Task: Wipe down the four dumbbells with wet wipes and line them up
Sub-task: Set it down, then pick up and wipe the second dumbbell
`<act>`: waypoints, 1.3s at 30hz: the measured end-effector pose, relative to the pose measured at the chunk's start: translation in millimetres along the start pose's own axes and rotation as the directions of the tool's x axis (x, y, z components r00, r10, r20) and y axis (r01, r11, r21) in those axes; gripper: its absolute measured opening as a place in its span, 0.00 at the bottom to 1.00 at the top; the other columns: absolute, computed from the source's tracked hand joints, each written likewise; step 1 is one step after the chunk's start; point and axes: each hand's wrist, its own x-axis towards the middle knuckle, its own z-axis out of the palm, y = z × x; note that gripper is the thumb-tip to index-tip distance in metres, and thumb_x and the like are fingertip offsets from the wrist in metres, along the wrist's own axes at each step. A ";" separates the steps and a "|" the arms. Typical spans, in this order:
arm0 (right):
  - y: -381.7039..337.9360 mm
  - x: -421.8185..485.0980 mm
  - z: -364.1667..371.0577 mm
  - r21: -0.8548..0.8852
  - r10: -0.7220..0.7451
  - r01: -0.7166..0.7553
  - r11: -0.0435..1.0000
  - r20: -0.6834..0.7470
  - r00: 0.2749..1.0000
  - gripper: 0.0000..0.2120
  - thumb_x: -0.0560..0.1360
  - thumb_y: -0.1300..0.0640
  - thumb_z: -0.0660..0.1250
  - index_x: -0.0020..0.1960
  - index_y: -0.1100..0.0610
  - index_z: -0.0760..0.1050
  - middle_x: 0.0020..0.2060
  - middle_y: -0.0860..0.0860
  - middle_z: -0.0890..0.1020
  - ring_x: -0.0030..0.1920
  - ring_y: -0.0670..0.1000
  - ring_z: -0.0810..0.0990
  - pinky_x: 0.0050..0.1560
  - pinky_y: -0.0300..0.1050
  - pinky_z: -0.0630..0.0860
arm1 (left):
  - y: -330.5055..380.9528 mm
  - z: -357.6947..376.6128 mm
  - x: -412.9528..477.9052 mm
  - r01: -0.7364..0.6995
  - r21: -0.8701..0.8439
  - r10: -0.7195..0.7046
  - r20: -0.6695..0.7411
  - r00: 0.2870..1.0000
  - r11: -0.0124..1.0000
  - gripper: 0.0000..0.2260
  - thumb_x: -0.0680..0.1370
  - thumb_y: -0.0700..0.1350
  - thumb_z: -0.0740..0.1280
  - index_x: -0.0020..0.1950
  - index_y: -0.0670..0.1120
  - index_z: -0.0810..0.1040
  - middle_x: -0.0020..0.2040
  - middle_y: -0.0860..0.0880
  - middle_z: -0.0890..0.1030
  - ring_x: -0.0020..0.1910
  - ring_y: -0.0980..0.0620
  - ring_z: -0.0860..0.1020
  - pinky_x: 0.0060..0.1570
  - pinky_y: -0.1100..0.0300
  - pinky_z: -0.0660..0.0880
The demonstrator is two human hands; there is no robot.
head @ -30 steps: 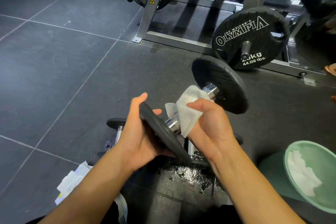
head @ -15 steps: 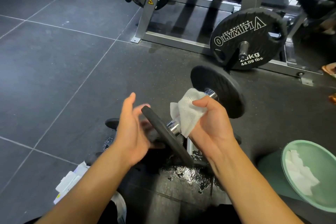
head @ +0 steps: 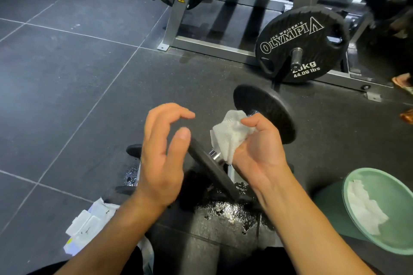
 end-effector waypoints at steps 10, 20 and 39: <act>-1.4 -9.8 9.3 0.149 -0.023 0.002 0.989 0.140 0.990 0.07 0.71 0.63 0.61 0.46 0.60 0.77 0.42 0.55 0.79 0.44 0.57 0.78 0.61 0.58 0.78 | -11.7 36.2 -4.5 0.771 -0.588 -0.807 0.564 0.174 -0.245 0.30 0.82 0.64 0.57 0.36 0.45 0.86 0.40 0.43 0.87 0.41 0.42 0.87 0.60 0.36 0.76; 9.8 -1.2 -1.2 0.001 -0.004 0.004 1.000 -0.016 1.000 0.12 0.72 0.58 0.65 0.54 0.61 0.77 0.45 0.57 0.80 0.47 0.58 0.81 0.58 0.56 0.74 | -22.1 2.4 13.5 0.433 -0.242 -0.472 -0.135 0.871 0.869 0.12 0.79 0.53 0.60 0.50 0.50 0.82 0.53 0.50 0.80 0.55 0.52 0.77 0.59 0.55 0.71; 7.6 -7.1 3.3 0.090 -0.049 0.055 0.994 -0.066 0.997 0.24 0.71 0.61 0.69 0.67 0.63 0.74 0.56 0.60 0.79 0.52 0.63 0.82 0.55 0.59 0.80 | -9.9 5.4 -3.0 0.150 -0.270 -0.171 -0.054 0.984 0.951 0.12 0.79 0.49 0.58 0.52 0.46 0.79 0.52 0.44 0.78 0.54 0.45 0.76 0.60 0.51 0.72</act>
